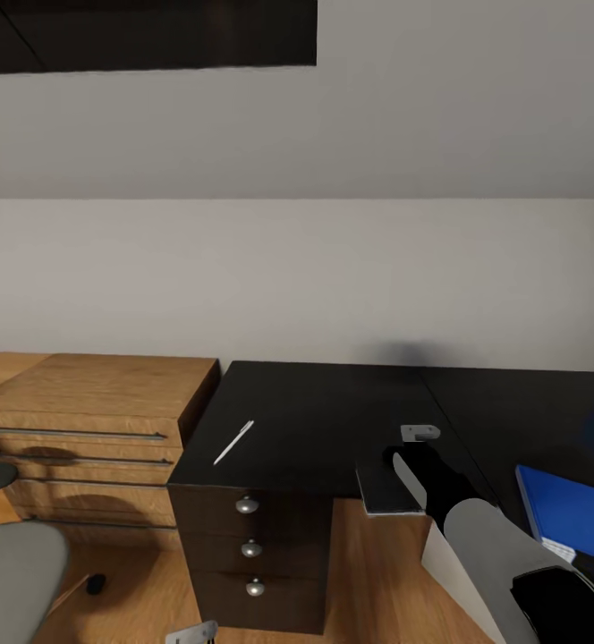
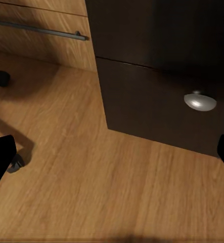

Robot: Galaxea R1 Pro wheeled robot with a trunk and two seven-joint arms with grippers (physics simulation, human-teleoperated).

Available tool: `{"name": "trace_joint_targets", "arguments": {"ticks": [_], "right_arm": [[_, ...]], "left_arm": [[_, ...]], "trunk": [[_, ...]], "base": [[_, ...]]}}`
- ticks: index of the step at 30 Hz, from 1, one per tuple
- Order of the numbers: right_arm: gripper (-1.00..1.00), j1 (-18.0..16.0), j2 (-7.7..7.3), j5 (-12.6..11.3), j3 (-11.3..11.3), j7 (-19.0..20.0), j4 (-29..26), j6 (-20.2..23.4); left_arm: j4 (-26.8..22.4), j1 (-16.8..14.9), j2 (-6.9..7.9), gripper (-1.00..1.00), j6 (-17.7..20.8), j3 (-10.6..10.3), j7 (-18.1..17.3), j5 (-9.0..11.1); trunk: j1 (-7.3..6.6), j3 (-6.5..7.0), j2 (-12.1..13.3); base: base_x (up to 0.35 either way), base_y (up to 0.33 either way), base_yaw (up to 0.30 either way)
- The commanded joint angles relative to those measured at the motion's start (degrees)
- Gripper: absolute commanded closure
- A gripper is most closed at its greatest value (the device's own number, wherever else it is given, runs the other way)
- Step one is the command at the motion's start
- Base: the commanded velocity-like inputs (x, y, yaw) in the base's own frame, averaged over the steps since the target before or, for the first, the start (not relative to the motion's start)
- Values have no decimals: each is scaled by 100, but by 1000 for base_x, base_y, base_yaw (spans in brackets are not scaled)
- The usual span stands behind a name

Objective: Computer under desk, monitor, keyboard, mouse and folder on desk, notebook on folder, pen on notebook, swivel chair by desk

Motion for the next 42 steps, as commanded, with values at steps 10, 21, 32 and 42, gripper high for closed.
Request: {"name": "trace_joint_targets", "arguments": {"ticks": [10,21,32,42], "right_arm": [[-100,0,-8,-97,43,-33,18,68],[-100,0,-13,-98,36,-19,-80,-105],[-100,1260,-64,-97,-9,-88,-3350,-56],[-100,2237,-55,-145,4,-204,-5330,647]], "left_arm": [[2,-6,5,-100,-34,-48,40,60],[2,-6,5,-100,-26,-44,40,60],[60,-7,5,-100,-25,-42,45,60],[97,-7,5,-100,-25,-42,50,60]], "trunk": [[-1,-8,-3],[-1,-8,-3],[-1,-8,-3],[-1,-8,-3]], "base": [[-9,0,0],[0,0,0],[0,0,0],[-48,2,0]]}}
